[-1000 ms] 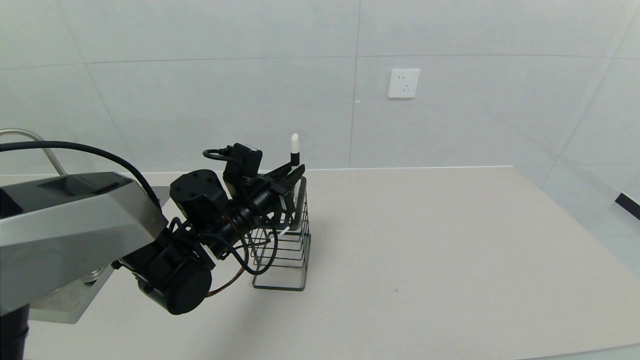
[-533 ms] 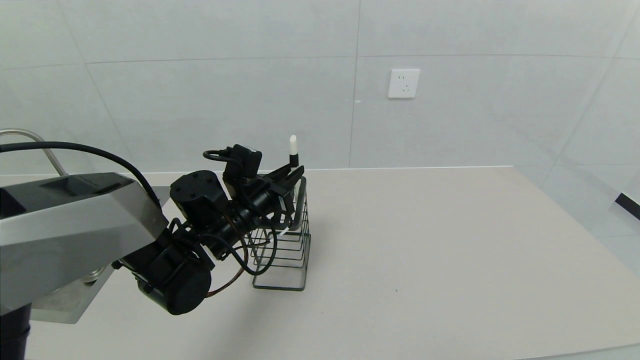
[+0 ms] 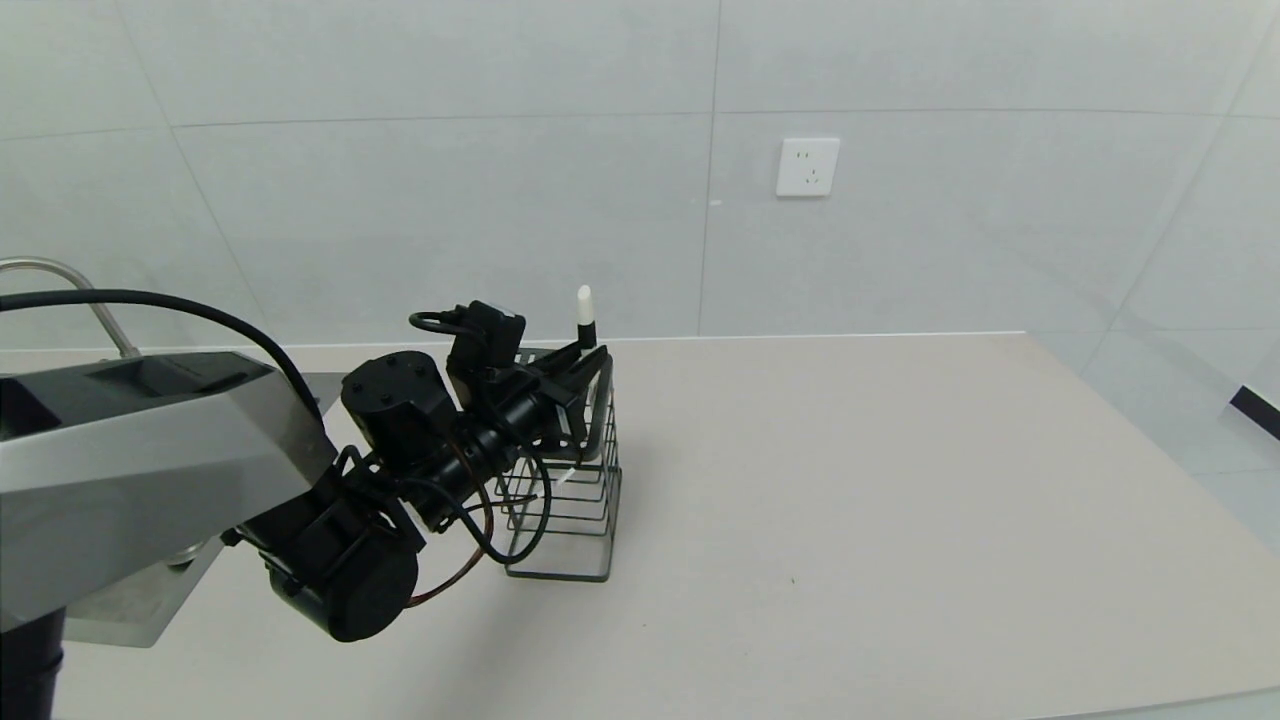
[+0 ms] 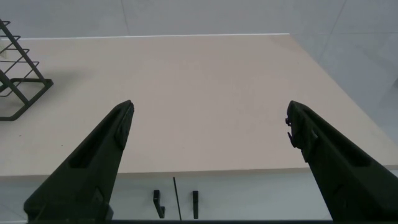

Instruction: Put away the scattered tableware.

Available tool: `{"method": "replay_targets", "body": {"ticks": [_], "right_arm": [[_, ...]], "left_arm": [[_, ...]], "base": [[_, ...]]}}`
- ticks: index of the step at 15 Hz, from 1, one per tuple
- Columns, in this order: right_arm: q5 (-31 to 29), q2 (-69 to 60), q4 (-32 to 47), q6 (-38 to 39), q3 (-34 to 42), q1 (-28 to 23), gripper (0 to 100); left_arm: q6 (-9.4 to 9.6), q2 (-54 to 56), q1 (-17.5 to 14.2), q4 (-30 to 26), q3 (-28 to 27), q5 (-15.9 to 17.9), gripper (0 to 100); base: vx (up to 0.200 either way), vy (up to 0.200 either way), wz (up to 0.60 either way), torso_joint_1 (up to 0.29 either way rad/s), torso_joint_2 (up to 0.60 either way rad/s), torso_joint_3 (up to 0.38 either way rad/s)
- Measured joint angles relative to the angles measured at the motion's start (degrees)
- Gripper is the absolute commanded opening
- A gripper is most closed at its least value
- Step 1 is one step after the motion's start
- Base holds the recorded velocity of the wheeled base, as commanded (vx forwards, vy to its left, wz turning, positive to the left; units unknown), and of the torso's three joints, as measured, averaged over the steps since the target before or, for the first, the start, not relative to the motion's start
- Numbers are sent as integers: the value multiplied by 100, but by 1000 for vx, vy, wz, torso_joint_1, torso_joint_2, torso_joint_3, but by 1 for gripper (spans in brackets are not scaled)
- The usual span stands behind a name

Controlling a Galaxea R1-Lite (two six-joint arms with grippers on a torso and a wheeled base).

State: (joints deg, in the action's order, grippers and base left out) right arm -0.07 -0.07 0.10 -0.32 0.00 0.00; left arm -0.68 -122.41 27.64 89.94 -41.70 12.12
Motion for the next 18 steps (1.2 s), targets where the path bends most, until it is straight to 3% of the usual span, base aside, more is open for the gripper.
{"method": "replay_targets", "body": {"ticks": [8,9,18], "right_arm": [[-2,0,0,-1,0,0,100],[-2,0,0,-1,0,0,100],[-2,0,0,0,0,0,100]], "left_arm": [[-10,-4,22,11,130,13,0],[-11,-2,22,0,149,13,100],[-16,265,-2,-2,144,2,100]], "base": [[0,0,0,0,0,0],[0,0,0,0,0,0],[0,0,0,0,0,0]]}}
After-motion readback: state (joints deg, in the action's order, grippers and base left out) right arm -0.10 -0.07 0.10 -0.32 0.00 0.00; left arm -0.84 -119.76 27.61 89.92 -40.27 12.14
